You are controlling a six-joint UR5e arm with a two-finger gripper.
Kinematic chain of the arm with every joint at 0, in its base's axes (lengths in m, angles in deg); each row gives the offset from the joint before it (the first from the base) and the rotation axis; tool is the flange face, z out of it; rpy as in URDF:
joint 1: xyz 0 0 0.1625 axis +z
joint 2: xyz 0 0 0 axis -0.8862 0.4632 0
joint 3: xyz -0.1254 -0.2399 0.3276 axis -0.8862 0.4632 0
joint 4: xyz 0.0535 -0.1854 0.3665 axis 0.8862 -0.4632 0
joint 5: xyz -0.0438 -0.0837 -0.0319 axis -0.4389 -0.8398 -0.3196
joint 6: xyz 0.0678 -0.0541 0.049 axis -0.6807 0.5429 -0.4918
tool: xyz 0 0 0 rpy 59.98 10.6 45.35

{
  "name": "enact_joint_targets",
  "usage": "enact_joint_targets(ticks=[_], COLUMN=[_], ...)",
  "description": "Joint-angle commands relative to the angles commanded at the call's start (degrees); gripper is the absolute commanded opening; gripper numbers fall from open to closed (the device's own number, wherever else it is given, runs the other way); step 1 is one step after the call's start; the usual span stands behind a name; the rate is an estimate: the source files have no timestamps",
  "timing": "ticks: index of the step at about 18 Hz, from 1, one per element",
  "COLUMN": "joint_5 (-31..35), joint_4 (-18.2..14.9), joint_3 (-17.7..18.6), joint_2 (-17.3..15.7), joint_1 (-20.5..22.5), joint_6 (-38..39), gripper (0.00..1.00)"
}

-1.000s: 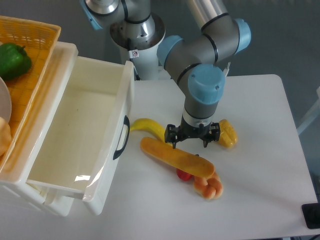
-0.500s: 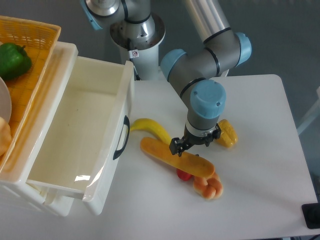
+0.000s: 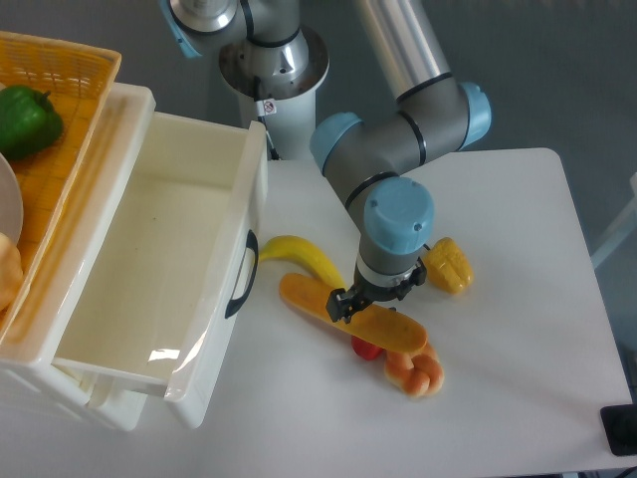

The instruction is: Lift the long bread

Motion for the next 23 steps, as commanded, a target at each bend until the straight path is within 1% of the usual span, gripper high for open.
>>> enact_joint_targets(ticks=[5, 10, 11, 13, 14, 16, 21, 23], joint_5=[0.18, 0.26, 0.26, 0.53, 0.53, 0.44, 0.70, 1.14], joint_4=[0.09, 0.18, 0.18, 0.09, 0.09, 0.09, 0.09, 0.09], joint_3=[1.84, 1.67, 1.67, 1.58, 1.32, 0.88, 0.17, -0.09], joint_2=[0.18, 0.18, 0.09, 0.09, -0.08, 0.00, 0.44, 0.70], joint_1=[-0.79, -0.97, -0.97, -0.97, -0.97, -0.97, -0.97, -0.97], joint_6=[0.27, 1.23, 1.23, 1.32, 1.32, 1.41, 2.37, 2.55], gripper=[1.00, 1.00, 0.96, 0.83, 0.81, 0.78, 0.78, 0.76])
